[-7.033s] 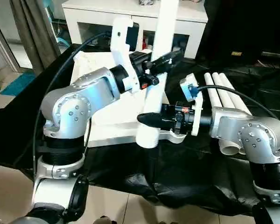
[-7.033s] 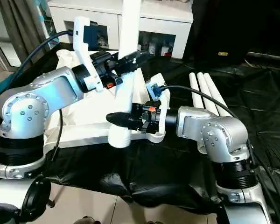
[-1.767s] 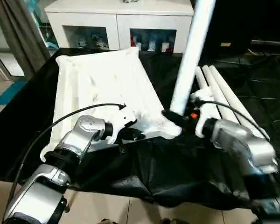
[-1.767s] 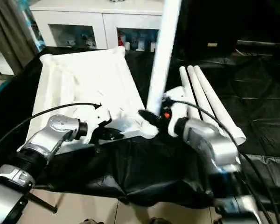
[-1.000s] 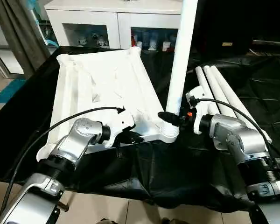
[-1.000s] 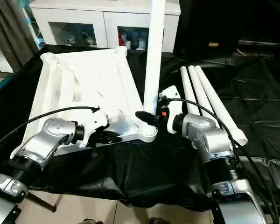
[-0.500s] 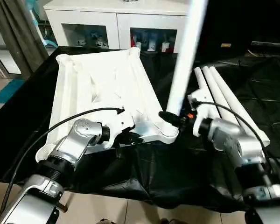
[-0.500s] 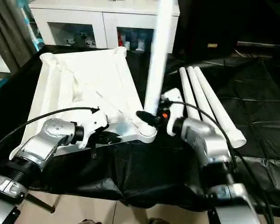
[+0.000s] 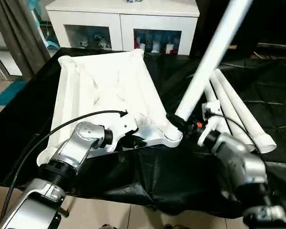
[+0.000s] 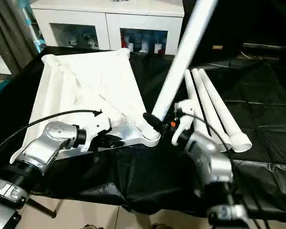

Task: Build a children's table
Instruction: Insert table leg to table base

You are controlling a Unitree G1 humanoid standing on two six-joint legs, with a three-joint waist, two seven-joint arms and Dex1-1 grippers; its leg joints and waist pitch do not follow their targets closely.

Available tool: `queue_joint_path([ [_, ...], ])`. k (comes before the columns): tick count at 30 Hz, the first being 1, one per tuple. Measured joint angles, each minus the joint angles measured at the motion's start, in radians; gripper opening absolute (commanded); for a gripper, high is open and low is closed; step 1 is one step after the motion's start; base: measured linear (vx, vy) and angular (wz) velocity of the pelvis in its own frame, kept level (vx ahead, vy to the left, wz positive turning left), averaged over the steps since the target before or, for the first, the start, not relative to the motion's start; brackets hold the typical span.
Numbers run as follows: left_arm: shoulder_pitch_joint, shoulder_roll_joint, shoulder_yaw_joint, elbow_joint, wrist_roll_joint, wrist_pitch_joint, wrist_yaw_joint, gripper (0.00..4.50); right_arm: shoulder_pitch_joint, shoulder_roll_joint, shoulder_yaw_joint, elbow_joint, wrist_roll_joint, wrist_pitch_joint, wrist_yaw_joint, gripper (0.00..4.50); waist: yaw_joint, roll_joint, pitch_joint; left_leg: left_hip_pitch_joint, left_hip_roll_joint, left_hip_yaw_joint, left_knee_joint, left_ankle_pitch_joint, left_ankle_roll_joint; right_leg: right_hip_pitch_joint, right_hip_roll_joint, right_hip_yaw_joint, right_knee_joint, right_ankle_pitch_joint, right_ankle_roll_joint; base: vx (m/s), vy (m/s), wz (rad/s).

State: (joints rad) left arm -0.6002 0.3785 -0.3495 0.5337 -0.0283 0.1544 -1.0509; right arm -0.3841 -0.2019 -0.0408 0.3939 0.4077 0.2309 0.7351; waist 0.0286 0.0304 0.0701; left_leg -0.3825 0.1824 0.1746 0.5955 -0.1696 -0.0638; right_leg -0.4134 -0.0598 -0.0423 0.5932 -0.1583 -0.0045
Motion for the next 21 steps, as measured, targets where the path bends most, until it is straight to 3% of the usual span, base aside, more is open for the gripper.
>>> queue_joint_path([
  [10,-0.004,-0.004,0.002,0.022,0.000,-0.011,0.005,0.00,0.039,0.001,0.056,-0.039,-0.098,-0.116,-0.044,1.91,-0.001,0.009,-0.002,0.001,0.000,0.000,-0.001,0.000,0.000,0.001,0.000,0.000,0.000,-0.001,0.002,0.000,0.000,0.00],
  [21,-0.002,0.004,0.002,0.030,0.004,-0.017,0.000,0.00,-0.017,-0.051,0.138,-0.025,-0.183,-0.120,0.007,1.91,-0.012,0.005,-0.003,0.010,0.000,0.000,-0.005,0.000,0.000,0.007,0.000,0.000,-0.001,-0.002,0.003,0.000,0.000,0.00],
])
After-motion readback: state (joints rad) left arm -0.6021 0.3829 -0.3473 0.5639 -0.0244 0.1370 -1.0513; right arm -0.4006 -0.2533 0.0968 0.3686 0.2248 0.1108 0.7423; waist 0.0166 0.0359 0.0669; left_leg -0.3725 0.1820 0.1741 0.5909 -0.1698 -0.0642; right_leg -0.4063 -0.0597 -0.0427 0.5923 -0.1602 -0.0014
